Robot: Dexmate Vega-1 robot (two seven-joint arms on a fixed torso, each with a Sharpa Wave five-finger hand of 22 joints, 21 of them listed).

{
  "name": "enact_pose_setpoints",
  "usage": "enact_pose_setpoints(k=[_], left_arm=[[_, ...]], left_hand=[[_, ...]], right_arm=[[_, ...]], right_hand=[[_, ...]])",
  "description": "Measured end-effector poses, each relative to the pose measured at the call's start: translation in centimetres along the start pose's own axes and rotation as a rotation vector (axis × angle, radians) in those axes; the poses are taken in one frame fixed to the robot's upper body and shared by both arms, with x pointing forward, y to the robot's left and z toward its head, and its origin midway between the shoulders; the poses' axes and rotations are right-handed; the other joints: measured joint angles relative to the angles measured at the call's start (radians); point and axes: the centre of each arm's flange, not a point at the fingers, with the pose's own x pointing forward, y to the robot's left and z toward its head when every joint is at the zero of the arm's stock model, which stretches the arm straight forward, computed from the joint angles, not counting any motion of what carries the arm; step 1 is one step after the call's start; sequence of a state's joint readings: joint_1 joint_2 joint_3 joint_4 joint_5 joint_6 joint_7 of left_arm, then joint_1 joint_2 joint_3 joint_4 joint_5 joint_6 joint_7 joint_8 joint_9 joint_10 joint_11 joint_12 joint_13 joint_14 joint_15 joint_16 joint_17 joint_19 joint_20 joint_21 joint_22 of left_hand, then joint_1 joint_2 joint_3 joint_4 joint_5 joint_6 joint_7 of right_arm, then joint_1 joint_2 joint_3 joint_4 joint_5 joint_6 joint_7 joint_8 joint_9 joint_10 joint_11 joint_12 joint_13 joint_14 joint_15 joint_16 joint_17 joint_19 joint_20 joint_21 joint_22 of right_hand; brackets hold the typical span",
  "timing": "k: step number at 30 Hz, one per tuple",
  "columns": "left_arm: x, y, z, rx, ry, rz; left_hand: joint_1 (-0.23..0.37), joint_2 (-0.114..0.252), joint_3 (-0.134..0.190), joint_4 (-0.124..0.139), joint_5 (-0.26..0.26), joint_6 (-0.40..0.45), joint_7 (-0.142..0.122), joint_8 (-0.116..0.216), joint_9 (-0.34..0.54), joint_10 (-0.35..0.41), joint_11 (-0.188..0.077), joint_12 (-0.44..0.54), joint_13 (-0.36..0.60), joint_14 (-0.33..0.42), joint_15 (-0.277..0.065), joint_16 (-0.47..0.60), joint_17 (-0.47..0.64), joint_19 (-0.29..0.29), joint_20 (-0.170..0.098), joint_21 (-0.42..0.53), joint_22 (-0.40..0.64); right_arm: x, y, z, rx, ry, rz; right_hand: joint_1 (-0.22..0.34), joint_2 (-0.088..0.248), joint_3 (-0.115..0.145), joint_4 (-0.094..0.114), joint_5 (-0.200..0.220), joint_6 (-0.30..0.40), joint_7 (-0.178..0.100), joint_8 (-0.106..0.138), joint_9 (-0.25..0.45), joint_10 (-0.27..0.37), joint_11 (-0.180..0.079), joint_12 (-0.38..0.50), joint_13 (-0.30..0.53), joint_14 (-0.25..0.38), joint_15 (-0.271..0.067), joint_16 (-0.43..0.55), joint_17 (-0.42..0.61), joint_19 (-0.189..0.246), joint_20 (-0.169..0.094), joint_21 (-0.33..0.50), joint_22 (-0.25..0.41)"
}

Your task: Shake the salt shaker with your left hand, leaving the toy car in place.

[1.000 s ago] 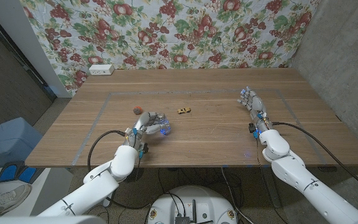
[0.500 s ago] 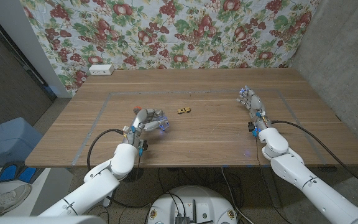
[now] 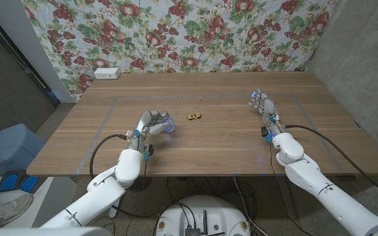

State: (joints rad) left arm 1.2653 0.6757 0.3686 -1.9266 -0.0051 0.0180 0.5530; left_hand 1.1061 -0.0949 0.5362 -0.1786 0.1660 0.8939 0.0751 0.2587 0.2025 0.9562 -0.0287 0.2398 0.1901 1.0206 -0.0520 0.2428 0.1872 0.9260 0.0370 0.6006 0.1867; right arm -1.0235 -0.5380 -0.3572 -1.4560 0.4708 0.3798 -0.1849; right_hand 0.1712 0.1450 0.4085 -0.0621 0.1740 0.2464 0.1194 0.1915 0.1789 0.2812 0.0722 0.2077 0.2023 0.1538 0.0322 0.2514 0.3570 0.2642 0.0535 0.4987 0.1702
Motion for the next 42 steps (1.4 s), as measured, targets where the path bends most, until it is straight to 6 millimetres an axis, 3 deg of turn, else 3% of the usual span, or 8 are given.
enact_pose_setpoints(k=[25, 42], left_arm=[[1.3, 2.4, 0.8, -0.067, -0.046, 0.087], [1.0, 3.3, 1.1, -0.087, -0.054, 0.130]], left_hand=[[0.005, -0.005, 0.000, 0.000, 0.001, 0.013, 0.013, -0.012, 0.005, 0.012, 0.006, -0.009, -0.002, 0.005, -0.001, -0.007, -0.002, 0.000, 0.000, 0.021, 0.000], [0.007, -0.007, 0.000, 0.000, 0.001, 0.020, 0.009, -0.020, 0.004, 0.017, 0.004, -0.019, -0.001, 0.007, 0.000, -0.007, -0.003, 0.000, 0.000, 0.021, 0.000]], right_arm=[[-0.1, 0.1, 0.1, -0.002, -0.005, -0.005], [-0.2, -0.1, 0.2, -0.001, -0.007, -0.002]], right_hand=[[0.000, 0.000, 0.000, 0.000, 0.000, 0.000, 0.000, 0.000, 0.000, 0.006, -0.001, 0.000, 0.000, 0.004, -0.004, 0.000, 0.000, 0.007, -0.007, -0.011, 0.000], [0.000, 0.000, 0.000, 0.000, 0.000, 0.004, 0.004, 0.000, 0.000, 0.006, -0.001, 0.000, 0.000, 0.004, -0.004, 0.000, -0.005, 0.014, 0.000, -0.019, 0.000]])
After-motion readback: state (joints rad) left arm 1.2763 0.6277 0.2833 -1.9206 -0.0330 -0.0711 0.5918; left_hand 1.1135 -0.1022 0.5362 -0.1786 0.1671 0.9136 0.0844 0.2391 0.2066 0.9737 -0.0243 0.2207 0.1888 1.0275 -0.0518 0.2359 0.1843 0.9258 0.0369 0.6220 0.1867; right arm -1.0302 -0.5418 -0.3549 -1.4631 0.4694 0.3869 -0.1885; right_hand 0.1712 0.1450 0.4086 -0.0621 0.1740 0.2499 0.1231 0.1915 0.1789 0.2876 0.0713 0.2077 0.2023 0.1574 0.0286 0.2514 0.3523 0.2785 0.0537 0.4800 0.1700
